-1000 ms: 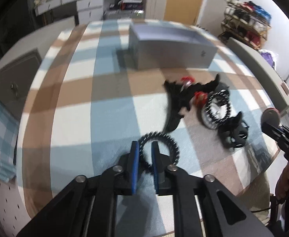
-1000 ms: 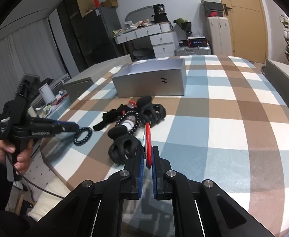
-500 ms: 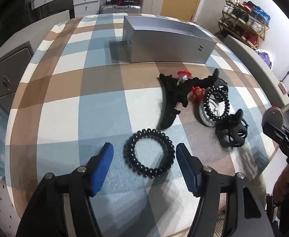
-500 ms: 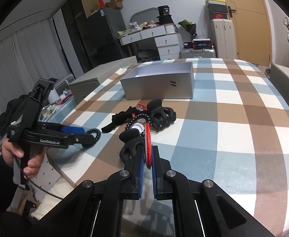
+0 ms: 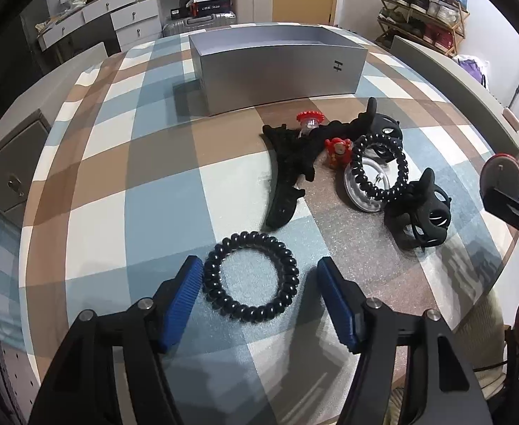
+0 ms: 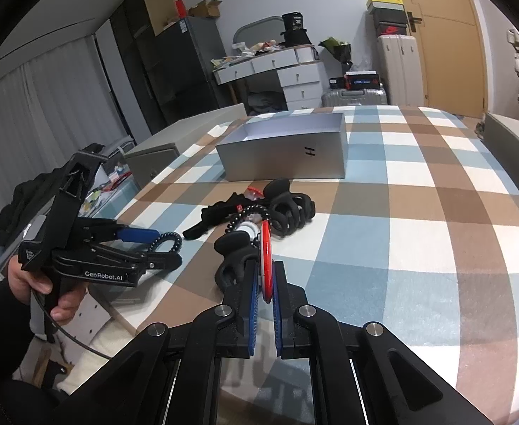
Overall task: Organize jewelry
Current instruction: 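Lift the hair tie with the left gripper while the right gripper holds the disc, then lower hair tie and disc into the grey box and open both grippers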
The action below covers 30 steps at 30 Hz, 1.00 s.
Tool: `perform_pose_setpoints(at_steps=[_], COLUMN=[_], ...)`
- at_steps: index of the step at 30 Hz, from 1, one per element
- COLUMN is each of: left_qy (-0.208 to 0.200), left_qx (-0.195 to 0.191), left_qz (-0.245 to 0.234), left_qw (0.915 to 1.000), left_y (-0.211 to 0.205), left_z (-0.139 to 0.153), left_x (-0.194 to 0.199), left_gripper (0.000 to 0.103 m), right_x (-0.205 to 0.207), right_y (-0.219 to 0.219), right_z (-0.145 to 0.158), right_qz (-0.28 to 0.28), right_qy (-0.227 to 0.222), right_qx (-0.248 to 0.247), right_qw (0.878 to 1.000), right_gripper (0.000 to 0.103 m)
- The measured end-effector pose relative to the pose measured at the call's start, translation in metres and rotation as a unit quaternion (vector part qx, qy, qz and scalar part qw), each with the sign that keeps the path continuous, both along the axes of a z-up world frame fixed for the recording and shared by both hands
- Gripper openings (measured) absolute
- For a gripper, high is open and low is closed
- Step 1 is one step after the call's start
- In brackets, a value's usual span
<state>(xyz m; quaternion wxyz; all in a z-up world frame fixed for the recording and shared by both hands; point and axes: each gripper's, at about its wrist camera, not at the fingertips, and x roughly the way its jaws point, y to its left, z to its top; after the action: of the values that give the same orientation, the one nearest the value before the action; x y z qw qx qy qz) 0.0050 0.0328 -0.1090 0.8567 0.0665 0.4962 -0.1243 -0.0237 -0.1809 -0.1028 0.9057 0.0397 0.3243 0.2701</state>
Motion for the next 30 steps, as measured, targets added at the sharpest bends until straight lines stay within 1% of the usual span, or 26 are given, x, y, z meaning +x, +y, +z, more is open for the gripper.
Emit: perform_pose_setpoints(at_steps=[1, 2, 4, 7, 8, 10, 13, 14, 19, 21, 24, 27, 30], left_qy=[0.002, 0.005, 0.007, 0.012, 0.012, 0.012, 0.009, 0.009, 0.010, 0.000, -0.019, -0.031, -0.051], left_qx=[0.001, 0.001, 0.001, -0.008, -0.007, -0.003, 0.007, 0.005, -0.028, -0.033, -0.017, -0.030, -0.034], left_qz=[-0.005, -0.006, -0.004, 0.002, 0.004, 0.001, 0.001, 0.004, 0.029, 0.036, 0.045, 0.050, 0.050], left_qw=[1.0000, 1.0000, 1.0000, 0.9999, 0.9999, 0.9999, 0.9999, 0.9999, 0.9991, 0.9988, 0.9987, 0.9978, 0.9969], left_y=[0.001, 0.001, 0.003, 0.008, 0.008, 0.007, 0.008, 0.011, 0.026, 0.029, 0.028, 0.030, 0.030], left_z=[0.000, 0.001, 0.002, 0.004, 0.004, 0.004, 0.004, 0.004, 0.011, 0.017, 0.026, 0.037, 0.050], left_x=[0.000, 0.000, 0.000, 0.003, 0.003, 0.002, 0.000, 0.000, 0.002, 0.002, 0.003, 0.005, 0.010], left_gripper=[0.059, 0.054, 0.045, 0.040, 0.037, 0.035, 0.034, 0.034, 0.034, 0.034, 0.034, 0.034, 0.034], right_x=[-0.001, -0.001, -0.002, 0.000, 0.000, 0.001, 0.004, 0.005, 0.011, 0.013, 0.015, 0.020, 0.027], right_y=[0.000, 0.000, 0.001, 0.001, 0.001, 0.001, 0.002, 0.003, 0.009, 0.012, 0.018, 0.024, 0.028], right_z=[0.000, 0.001, 0.002, 0.004, 0.005, 0.007, 0.011, 0.012, 0.016, 0.016, 0.018, 0.021, 0.029], right_qz=[0.000, -0.002, -0.016, -0.021, -0.022, -0.024, -0.026, -0.026, -0.026, -0.024, -0.016, -0.005, 0.008], right_qy=[-0.002, -0.005, -0.017, -0.022, -0.023, -0.028, -0.034, -0.035, -0.040, -0.043, -0.044, -0.046, -0.051], right_qx=[0.000, -0.002, -0.022, -0.028, -0.026, -0.028, -0.033, -0.034, -0.041, -0.043, -0.044, -0.046, -0.040], right_qw=[1.000, 1.000, 0.999, 0.999, 0.999, 0.999, 0.999, 0.998, 0.998, 0.998, 0.998, 0.998, 0.998], right_gripper=[0.007, 0.007, 0.007, 0.007, 0.007, 0.007, 0.007, 0.007, 0.007, 0.007, 0.007, 0.007, 0.007])
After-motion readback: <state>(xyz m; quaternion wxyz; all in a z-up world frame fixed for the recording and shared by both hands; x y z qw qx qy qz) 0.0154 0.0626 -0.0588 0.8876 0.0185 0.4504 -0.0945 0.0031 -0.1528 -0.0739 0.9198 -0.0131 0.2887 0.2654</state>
